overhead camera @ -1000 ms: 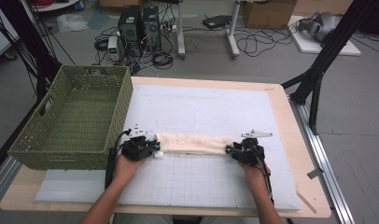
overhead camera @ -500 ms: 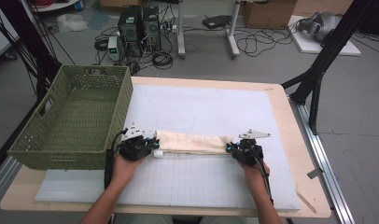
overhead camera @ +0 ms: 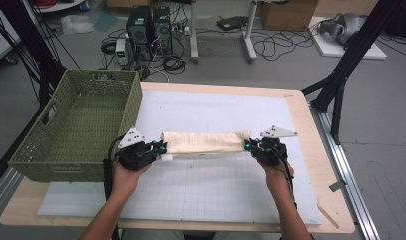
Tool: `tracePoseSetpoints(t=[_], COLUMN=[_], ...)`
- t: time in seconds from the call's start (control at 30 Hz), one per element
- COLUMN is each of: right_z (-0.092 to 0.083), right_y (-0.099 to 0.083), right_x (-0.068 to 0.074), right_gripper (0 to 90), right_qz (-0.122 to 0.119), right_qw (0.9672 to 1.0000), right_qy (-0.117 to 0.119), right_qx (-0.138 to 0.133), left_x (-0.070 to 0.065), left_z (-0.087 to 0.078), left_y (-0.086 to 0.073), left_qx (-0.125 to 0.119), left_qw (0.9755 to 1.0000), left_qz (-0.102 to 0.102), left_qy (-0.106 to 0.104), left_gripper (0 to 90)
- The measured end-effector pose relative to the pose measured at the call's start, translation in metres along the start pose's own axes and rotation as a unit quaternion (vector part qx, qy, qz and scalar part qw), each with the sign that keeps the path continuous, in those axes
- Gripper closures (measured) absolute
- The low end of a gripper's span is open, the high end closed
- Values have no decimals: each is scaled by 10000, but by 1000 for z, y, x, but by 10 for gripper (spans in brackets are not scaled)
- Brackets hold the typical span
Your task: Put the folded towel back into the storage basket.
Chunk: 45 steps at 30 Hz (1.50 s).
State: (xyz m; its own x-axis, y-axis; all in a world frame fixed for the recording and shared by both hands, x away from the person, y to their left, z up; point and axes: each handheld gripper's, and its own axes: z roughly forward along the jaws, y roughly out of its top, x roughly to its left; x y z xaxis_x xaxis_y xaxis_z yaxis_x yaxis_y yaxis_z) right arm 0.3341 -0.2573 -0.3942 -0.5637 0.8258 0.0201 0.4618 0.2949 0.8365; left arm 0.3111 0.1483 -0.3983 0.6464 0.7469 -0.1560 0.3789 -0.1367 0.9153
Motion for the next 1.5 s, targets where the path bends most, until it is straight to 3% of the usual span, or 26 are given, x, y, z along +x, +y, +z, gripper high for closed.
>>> tracePoseSetpoints(t=[0.43,0.53,0.8,1.5], right_z=[1,2,12,69], right_y=[36,47,68,152], right_x=[8,11,17,74], right_gripper=[824,824,824,824], right_qz=[-299,-326,-407,-1087], right_qw=[9991,9988,9977,9888], right_qy=[50,76,219,758], right_qx=[-305,-367,-505,-683], left_x=[3,3,-1,42], left_z=[-31,-38,-64,-137], left_y=[20,23,36,35], left_qx=[-437,-519,-713,-1028], left_qw=[9990,9985,9970,9900], left_qz=[17,-129,33,25], left_qy=[121,106,289,966], left_gripper=[819,819,818,818])
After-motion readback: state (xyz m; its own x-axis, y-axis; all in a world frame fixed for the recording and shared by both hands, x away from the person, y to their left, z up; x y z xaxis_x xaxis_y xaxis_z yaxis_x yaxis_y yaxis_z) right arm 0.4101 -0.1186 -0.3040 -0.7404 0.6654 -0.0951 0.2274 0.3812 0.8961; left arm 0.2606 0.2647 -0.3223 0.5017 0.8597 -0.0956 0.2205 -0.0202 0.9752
